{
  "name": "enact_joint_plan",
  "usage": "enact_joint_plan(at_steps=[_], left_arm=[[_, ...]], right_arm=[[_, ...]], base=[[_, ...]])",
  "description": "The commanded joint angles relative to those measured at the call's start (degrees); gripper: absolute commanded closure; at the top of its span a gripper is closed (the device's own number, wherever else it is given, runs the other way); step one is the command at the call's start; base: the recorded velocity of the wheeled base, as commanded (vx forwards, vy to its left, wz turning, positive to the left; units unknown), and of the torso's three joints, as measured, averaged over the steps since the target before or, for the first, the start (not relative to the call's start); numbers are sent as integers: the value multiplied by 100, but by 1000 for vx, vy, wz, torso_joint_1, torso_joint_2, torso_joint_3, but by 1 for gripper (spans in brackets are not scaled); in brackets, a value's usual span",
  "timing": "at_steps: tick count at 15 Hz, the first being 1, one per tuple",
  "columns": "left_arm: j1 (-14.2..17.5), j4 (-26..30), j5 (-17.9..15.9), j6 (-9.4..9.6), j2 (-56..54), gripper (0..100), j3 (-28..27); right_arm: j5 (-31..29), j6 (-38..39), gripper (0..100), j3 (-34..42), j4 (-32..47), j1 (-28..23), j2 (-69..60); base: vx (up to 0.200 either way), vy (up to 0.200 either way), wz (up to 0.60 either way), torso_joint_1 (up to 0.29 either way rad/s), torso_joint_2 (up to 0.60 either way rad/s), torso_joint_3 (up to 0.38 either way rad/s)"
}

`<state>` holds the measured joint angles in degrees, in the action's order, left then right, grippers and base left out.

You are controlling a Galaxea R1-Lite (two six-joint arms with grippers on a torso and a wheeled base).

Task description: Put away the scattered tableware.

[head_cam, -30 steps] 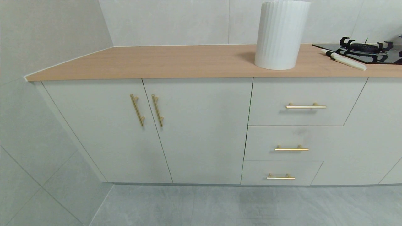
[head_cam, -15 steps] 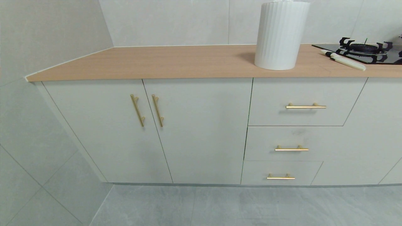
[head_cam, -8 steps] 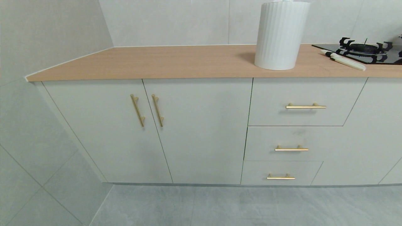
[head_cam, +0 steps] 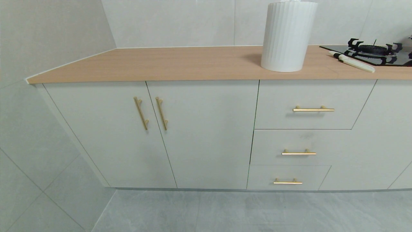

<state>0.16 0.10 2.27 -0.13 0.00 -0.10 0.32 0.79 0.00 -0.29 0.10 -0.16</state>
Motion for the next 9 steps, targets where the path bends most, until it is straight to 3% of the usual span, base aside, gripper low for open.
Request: enact_joint_plan(at_steps=[1, 3, 9], left_arm=[[2, -1, 2, 5, 9, 0, 1], [2, -1, 2, 5, 9, 0, 1], [2, -1, 2, 22, 9, 0, 1]], right_arm=[[12, 0, 0, 0, 3, -1, 16], [12, 0, 0, 0, 3, -1, 16], [12, 0, 0, 0, 3, -1, 16]], base=[[0, 0, 0, 0, 0, 0], [0, 0, 0, 0, 0, 0], [200, 0, 0, 4, 1, 4]])
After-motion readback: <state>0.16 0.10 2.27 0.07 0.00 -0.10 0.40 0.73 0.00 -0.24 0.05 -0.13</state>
